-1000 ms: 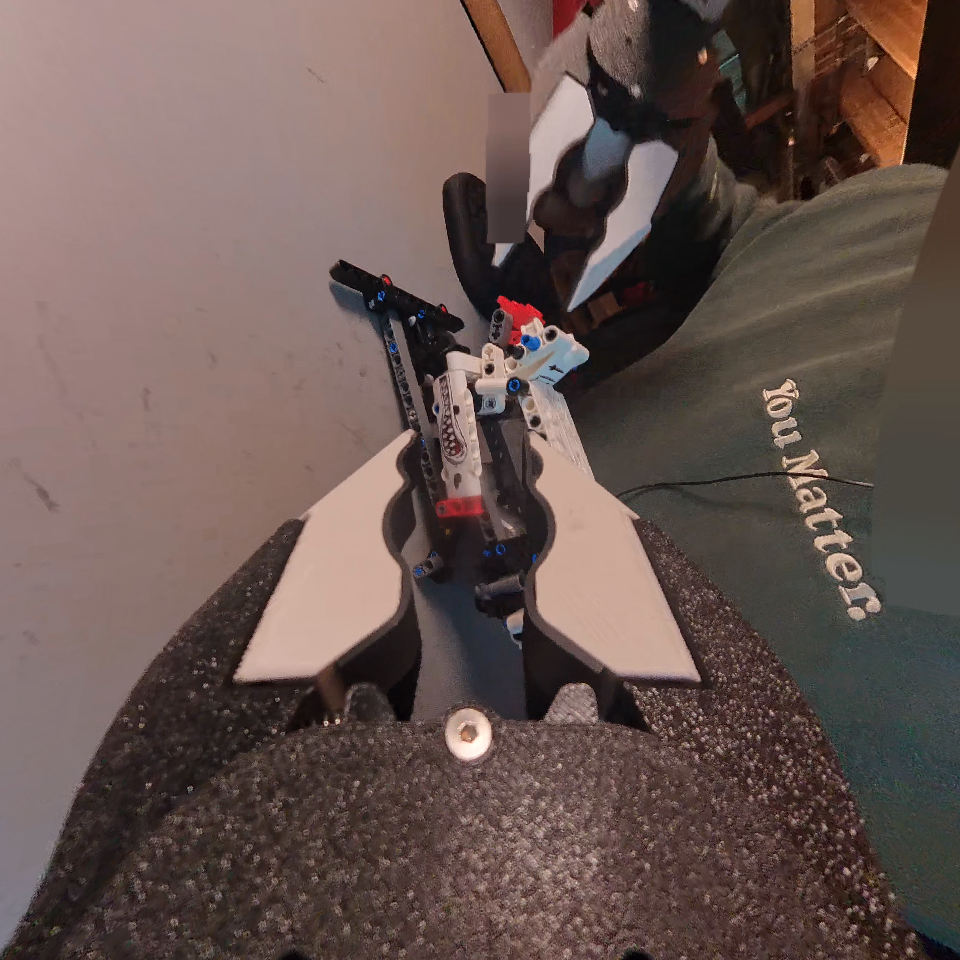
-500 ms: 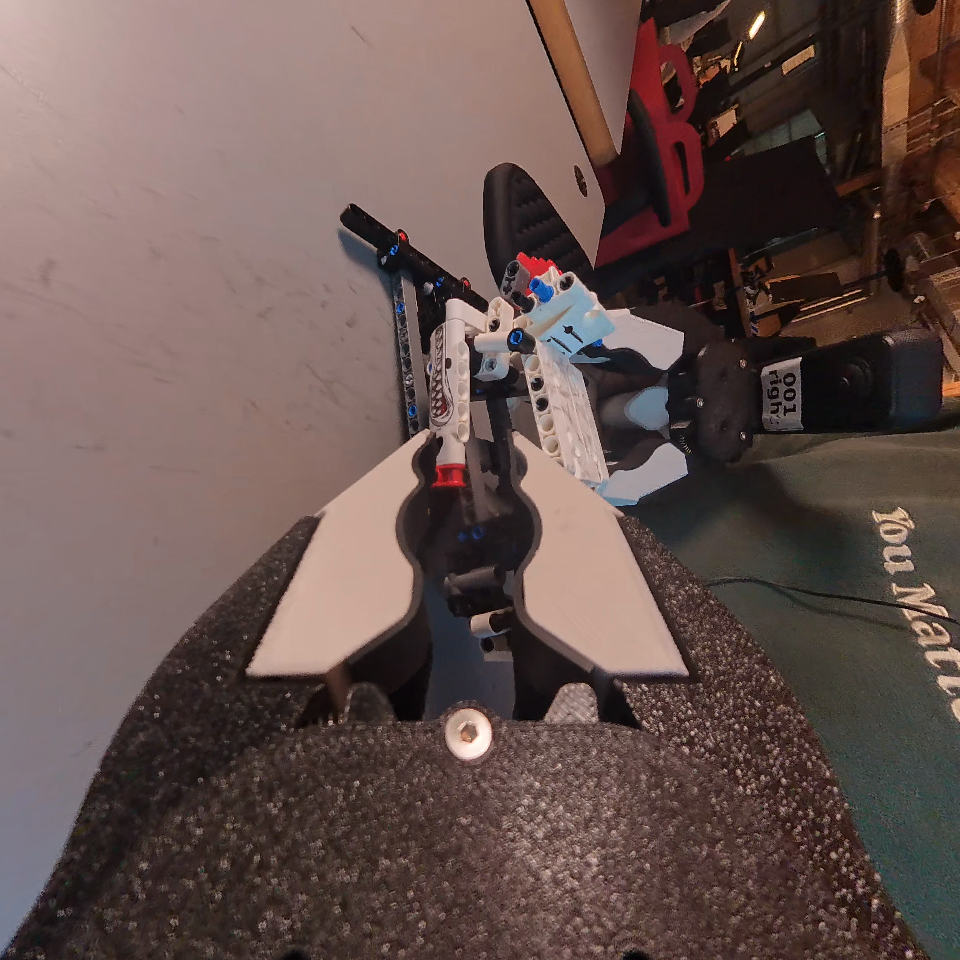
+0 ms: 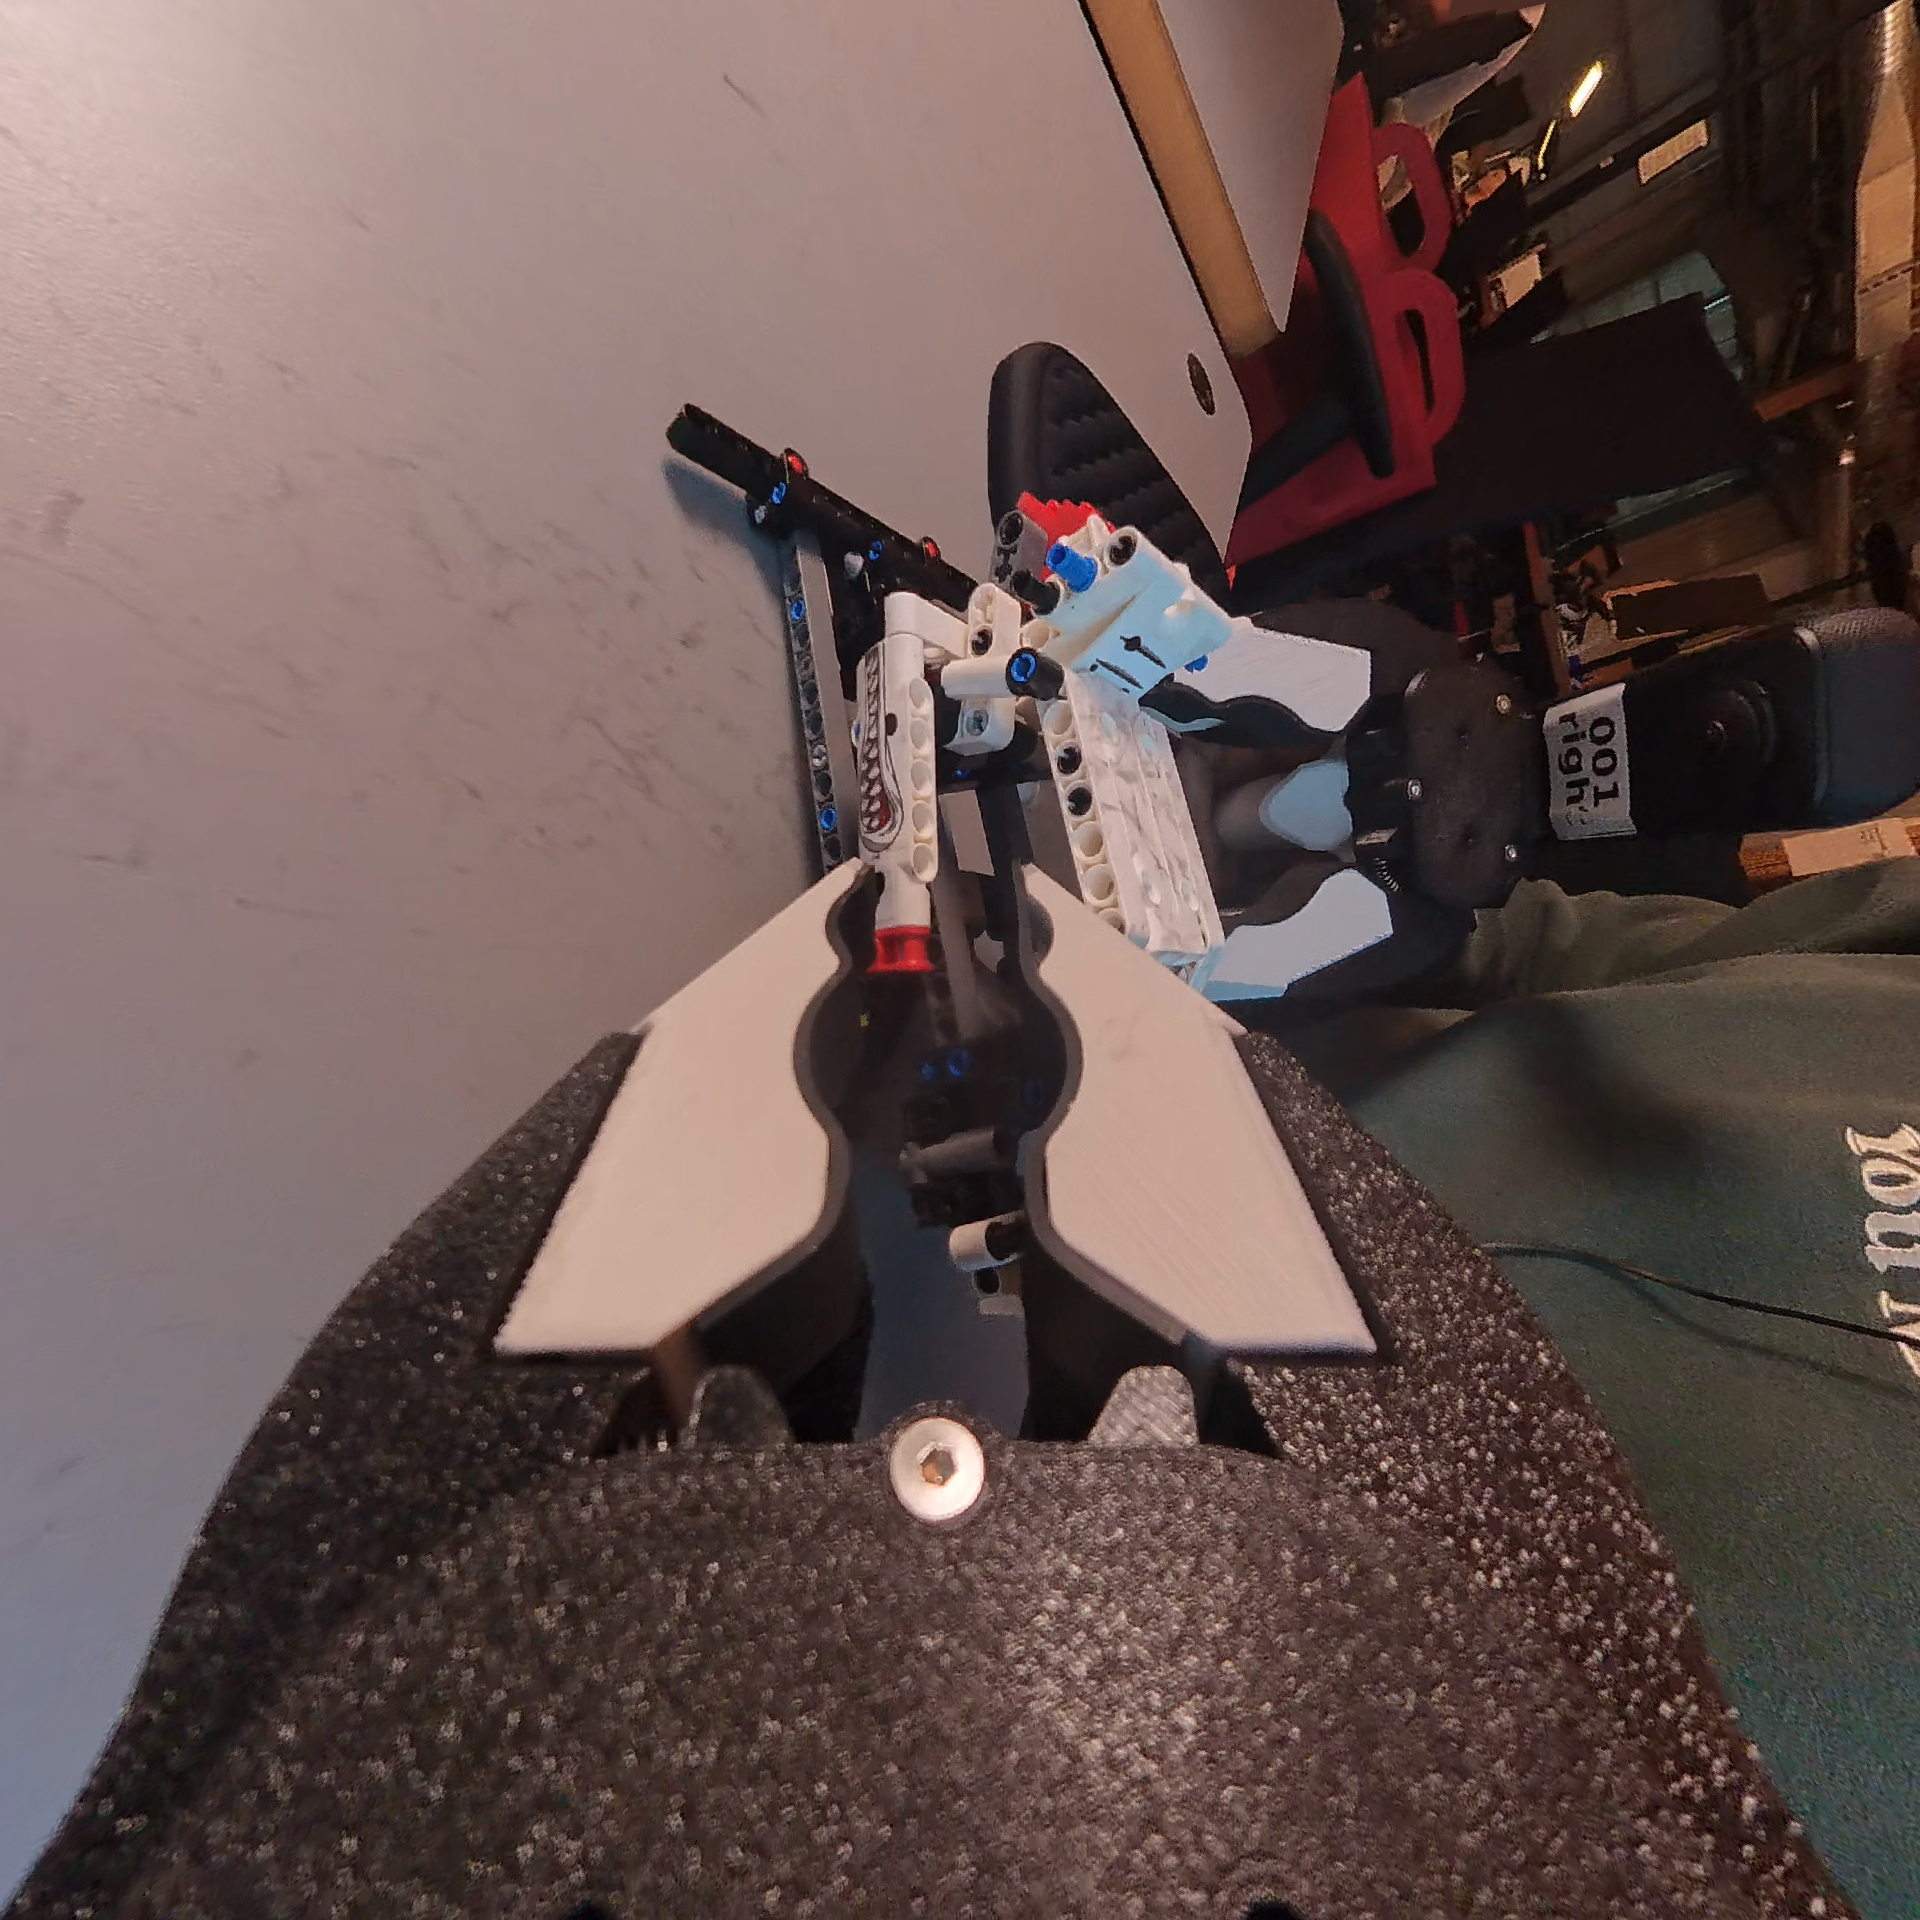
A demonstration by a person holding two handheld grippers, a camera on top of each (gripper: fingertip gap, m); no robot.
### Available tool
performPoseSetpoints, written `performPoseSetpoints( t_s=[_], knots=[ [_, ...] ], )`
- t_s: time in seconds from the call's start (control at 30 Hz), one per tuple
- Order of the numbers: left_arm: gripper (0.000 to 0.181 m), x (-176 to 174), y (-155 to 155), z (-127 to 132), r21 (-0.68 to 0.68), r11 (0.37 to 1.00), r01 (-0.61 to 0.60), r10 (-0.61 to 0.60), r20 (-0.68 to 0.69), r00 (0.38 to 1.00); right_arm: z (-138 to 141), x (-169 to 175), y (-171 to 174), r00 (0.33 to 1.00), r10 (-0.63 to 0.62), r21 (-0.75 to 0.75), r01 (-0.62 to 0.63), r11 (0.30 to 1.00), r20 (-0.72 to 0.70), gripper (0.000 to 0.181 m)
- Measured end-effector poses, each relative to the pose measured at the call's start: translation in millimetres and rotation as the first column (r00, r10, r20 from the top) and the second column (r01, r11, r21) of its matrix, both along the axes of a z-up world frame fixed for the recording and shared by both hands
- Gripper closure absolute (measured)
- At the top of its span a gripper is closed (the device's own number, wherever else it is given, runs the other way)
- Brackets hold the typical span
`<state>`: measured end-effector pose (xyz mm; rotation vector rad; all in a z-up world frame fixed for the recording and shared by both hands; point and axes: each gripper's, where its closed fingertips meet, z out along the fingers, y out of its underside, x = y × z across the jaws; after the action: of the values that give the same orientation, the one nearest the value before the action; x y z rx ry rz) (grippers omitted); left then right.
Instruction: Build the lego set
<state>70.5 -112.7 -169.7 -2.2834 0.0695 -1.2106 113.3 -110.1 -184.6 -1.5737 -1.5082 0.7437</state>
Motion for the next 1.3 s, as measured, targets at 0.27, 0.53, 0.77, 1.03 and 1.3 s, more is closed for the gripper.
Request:
performPoseSetpoints(
  t_s=[0.27,0.53,0.77,1.03,1.3],
  knots=[
    [0.142,-20.2,-4.9,31.2,0.15,0.988,-0.032,0.024,0.051,0.998,-1.2,3.9,5.2,0.999,0.02,-0.029,-0.019,0.999,0.027,0.092],
    [0.103,-15.3,-53.0,49.8,0.316,0.948,-0.029,0.071,-0.121,0.99,-2.1,-4.8,9.7,1.0,-0.03,-0.056,0.031,0.998,0.007,0.102],
    [0.093,-1.3,-49.5,10.3,0.33,0.941,-0.075,0.194,-0.346,0.918,-0.3,-5.3,11.0,0.999,-0.047,-0.15,0.044,0.988,-0.018,0.103],
    [0.109,5.0,-40.9,-0.1,0.312,0.95,0.017,0.137,-0.465,0.874,-0.7,-4.7,11.9,0.998,-0.055,-0.129,0.053,0.99,-0.011,0.103],
    [0.112,-5.2,-35.5,0.5,0.29,0.948,0.131,0.039,-0.513,0.857,0.9,-5.6,15.2,0.997,-0.078,-0.105,0.077,0.991,-0.006,0.099]
  ],
)
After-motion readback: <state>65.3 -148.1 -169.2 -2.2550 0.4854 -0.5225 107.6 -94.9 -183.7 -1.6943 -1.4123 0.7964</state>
